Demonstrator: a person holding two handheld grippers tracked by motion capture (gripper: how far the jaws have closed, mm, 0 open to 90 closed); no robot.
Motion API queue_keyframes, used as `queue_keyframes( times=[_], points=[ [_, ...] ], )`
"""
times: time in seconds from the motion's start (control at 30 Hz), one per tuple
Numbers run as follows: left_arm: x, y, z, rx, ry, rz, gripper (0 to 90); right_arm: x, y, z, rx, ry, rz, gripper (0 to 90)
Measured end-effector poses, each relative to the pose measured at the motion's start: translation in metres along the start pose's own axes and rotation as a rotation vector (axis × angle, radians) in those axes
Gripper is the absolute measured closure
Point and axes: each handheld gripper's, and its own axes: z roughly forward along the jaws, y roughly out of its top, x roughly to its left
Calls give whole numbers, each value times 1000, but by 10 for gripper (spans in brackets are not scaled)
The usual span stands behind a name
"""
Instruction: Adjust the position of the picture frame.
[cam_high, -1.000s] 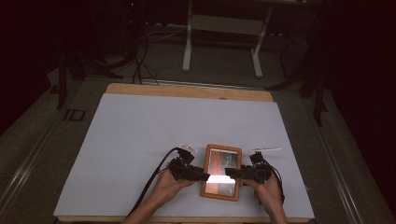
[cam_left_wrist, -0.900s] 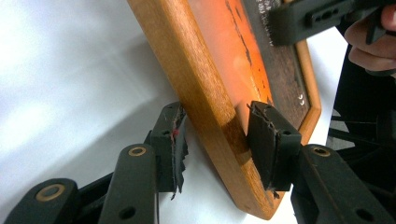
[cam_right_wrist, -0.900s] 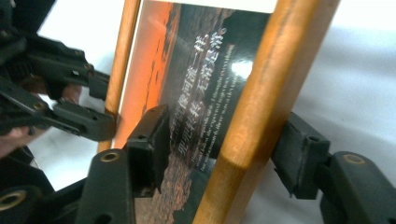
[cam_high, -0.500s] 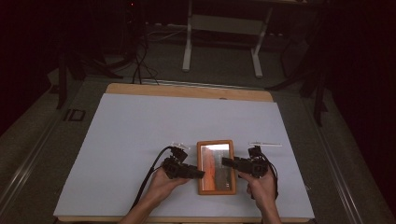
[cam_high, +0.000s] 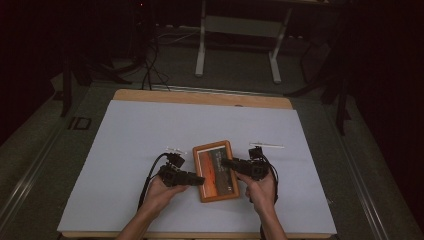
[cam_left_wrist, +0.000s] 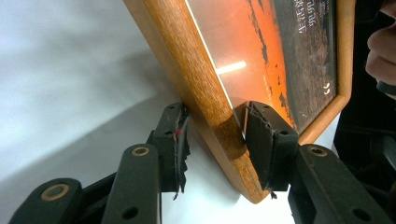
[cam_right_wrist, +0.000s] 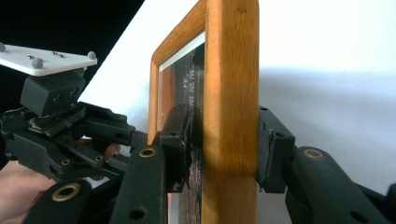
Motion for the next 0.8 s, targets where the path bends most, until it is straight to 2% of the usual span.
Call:
queue_keyframes(
  times=[0.2, 0.37, 0.63, 0.7, 0.8],
  points=[
    [13, 4, -14, -9, 13, -21, 609, 4, 1, 15, -6, 6, 27, 595],
    [22, 9, -25, -57, 20, -43, 631, 4, -1, 24, -1, 24, 41, 573],
    [24, 13, -19, -50, 18, -55, 631, -11, -7, 32, 19, 32, 108, 531],
    [27, 18, -14, -32, 15, -68, 631, -19, -10, 34, 38, 27, 135, 502],
    [30, 23, -11, -8, 9, -68, 626, -22, -12, 37, 53, 18, 147, 486]
  ],
)
